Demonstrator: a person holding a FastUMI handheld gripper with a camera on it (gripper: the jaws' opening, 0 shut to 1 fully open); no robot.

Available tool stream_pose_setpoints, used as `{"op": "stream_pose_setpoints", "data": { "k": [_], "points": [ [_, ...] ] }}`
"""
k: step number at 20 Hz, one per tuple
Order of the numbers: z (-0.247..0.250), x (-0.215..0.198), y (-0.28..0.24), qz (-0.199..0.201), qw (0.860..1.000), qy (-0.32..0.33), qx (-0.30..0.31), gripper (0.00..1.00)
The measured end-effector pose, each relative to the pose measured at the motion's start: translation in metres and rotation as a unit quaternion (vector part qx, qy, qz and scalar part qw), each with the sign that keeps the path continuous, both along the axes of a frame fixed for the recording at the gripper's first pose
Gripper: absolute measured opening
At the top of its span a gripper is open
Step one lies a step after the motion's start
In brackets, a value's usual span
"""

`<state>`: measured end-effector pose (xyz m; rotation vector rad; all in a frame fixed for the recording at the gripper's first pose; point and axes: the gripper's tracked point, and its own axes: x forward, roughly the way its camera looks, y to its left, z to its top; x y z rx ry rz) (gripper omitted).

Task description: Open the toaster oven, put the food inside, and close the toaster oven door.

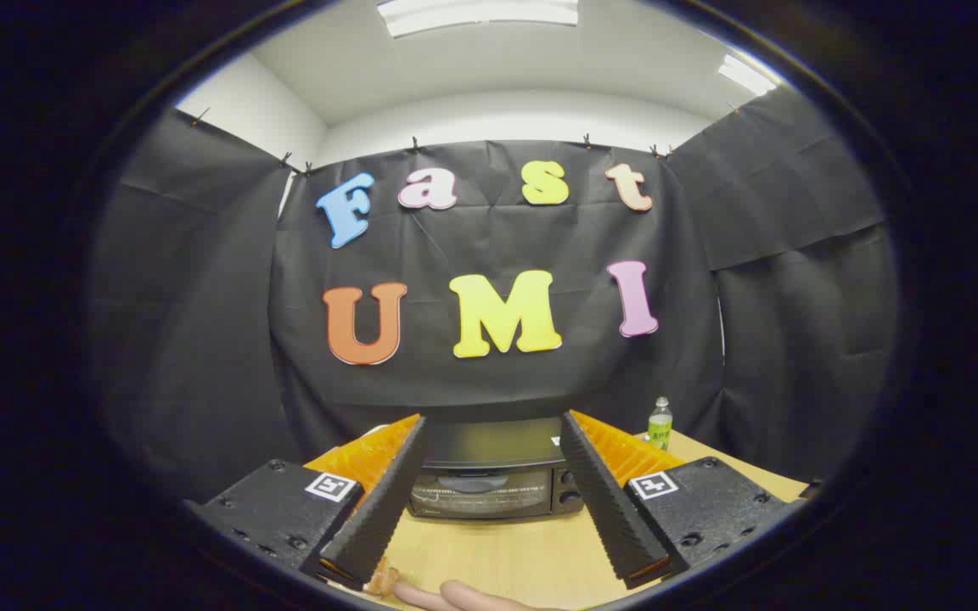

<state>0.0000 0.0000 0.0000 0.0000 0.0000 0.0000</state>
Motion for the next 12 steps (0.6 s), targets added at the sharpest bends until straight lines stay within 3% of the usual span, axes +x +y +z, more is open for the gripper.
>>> {"op": "stream_pose_setpoints", "data": {
  "k": [6, 12],
  "points": [
    [0.014, -0.002, -0.022, -0.045, 0.999, -0.014, -0.024, 1.00],
    [0.014, -0.008, -0.010, -0.022, 0.999, -0.020, -0.025, 1.00]
  ]
}}
